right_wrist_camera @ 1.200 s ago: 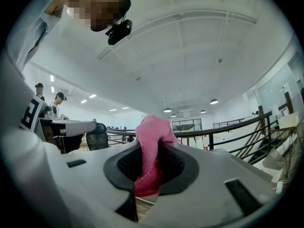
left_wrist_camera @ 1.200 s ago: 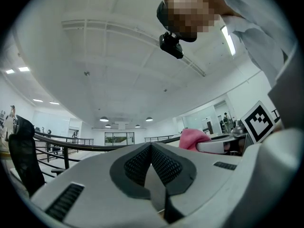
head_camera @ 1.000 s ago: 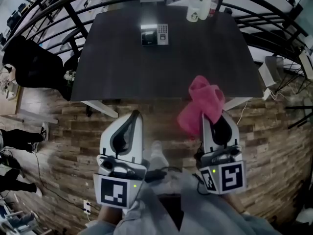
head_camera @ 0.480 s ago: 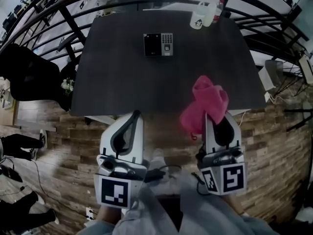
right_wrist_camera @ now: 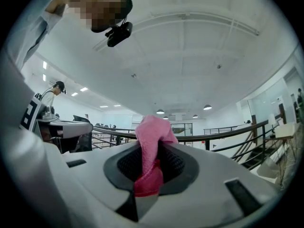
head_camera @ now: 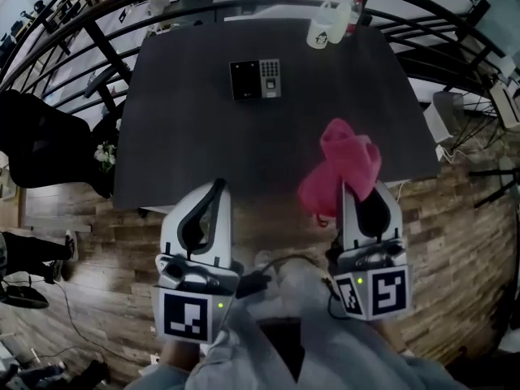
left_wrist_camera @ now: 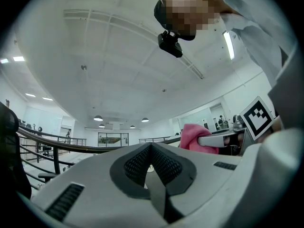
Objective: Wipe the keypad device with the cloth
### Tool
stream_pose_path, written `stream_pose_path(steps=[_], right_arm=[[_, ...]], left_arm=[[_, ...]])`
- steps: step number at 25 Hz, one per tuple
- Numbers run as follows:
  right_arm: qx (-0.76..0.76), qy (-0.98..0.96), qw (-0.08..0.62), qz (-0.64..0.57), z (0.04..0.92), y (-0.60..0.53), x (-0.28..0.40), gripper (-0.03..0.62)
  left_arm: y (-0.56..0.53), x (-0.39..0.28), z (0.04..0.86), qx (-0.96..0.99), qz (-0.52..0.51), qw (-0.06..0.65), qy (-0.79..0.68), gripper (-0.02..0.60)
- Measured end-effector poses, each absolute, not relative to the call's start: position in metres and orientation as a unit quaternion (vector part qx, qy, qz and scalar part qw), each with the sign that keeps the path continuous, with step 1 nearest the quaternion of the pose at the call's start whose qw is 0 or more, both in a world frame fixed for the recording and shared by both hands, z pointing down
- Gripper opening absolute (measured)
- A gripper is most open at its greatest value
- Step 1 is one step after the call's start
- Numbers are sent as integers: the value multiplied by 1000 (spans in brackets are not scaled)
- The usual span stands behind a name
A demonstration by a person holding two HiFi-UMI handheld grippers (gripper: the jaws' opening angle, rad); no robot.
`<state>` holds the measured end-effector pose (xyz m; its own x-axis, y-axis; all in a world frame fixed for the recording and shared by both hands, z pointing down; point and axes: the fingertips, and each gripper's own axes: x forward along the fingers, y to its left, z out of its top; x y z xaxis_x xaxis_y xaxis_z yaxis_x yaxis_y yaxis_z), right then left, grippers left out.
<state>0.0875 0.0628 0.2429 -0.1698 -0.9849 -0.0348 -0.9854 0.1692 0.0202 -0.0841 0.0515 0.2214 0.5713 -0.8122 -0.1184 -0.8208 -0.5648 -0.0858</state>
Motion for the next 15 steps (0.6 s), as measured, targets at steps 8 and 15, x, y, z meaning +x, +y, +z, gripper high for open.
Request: stream_pose_path(steps=[8,15], right_arm=[[-656,755,0,19,246,65,98,71],[-646,763,2,18,247,45,99,71]], left_arm=[[48,-83,222,-886,36,66,459,5],[37,-81,223,-880,30,66,470,5]])
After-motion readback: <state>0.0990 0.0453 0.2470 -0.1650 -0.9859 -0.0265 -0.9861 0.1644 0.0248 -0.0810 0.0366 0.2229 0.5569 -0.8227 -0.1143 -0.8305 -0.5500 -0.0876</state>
